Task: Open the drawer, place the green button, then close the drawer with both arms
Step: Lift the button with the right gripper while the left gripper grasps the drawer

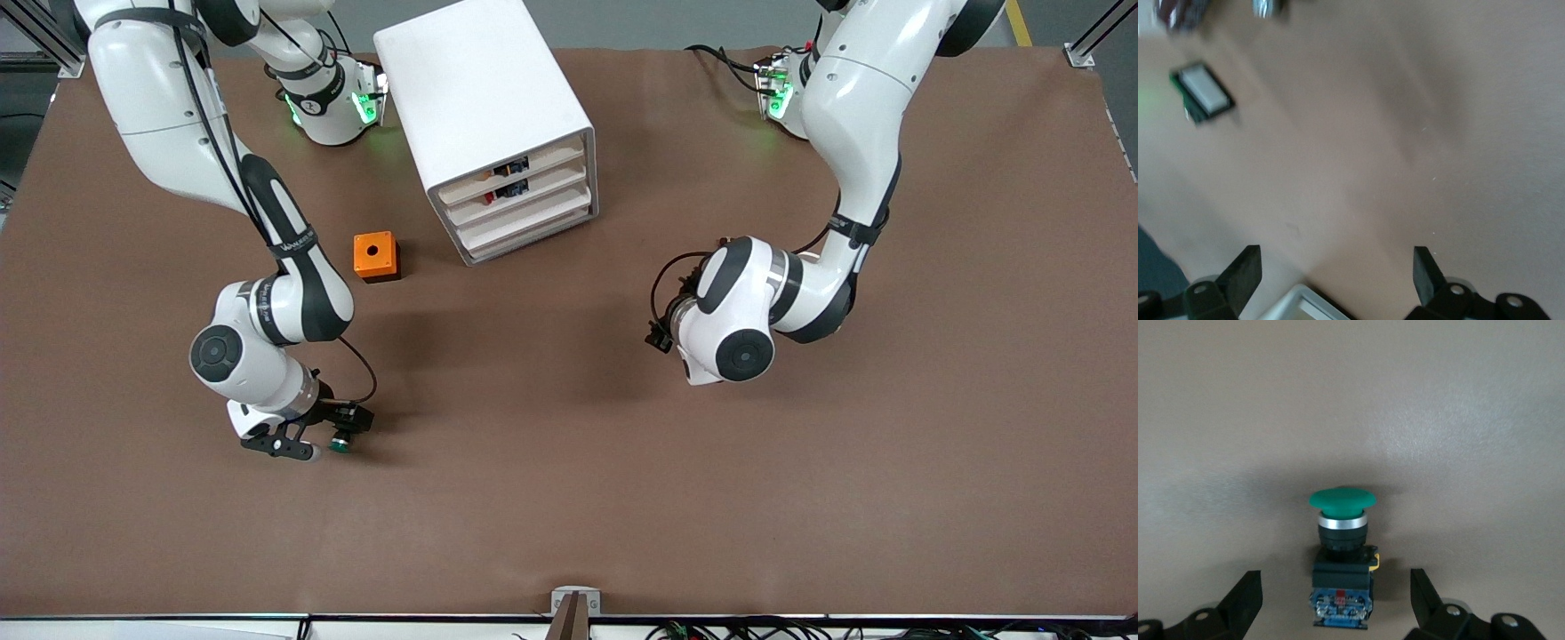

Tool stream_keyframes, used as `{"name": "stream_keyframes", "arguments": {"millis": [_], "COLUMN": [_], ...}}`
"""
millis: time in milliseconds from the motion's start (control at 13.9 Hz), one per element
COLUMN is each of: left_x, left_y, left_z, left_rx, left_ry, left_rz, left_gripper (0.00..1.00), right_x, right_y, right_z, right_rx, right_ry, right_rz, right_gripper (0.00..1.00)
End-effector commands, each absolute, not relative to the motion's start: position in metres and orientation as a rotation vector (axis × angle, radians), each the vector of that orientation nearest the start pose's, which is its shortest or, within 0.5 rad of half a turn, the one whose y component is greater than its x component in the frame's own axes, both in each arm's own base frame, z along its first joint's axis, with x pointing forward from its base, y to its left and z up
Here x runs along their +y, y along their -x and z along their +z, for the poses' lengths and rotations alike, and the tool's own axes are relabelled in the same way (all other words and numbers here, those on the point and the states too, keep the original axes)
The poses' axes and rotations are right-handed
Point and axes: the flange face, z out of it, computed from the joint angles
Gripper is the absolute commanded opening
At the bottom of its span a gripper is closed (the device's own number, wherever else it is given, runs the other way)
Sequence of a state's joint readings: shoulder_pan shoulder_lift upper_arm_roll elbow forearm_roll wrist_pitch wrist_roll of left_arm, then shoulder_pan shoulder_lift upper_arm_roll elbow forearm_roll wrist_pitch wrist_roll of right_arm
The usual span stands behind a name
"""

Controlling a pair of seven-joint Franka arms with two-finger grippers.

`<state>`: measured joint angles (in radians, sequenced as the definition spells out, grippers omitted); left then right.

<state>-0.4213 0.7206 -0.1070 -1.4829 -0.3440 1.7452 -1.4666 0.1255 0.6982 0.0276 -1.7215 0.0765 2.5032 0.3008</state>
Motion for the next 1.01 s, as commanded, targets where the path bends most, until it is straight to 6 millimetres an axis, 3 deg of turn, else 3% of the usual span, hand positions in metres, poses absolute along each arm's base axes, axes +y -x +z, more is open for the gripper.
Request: {"name": "stream_keyframes", "arguments": {"millis": [0,215,359,503,646,934], "left_x": [-0.380,-0.404,-0.412,-0.434,-0.450,-0.465], "left_y": [-0.549,-0.530,-0.525,-0.511,-0.496,-0.477], "left_z": [0.219,0.210,0.203,0.197,0.183,0.167], "left_rx": [-1.632,-1.757,-1.878,-1.953,-1.992,-1.977], "left_ry": [2.263,2.075,1.885,1.696,1.528,1.257], "left_rz": [0.899,0.967,1.043,1.157,1.172,1.263], "left_gripper": [1.00,0.99,0.99,0.99,0.96,0.78], "right_x": [0.100,0.103,0.104,0.098,0.092,0.104], "right_y": [-0.675,-0.674,-0.674,-0.676,-0.679,-0.690], "right_z": [0.188,0.187,0.188,0.192,0.196,0.221], "right_rx": [0.376,0.419,0.451,0.463,0.450,0.424], "right_ry": [3.026,3.010,3.004,3.001,3.003,3.007], "right_rz": [-0.099,-0.086,-0.088,-0.096,-0.107,-0.070], "right_gripper": [0.80,0.40,0.22,0.04,0.00,0.00]}}
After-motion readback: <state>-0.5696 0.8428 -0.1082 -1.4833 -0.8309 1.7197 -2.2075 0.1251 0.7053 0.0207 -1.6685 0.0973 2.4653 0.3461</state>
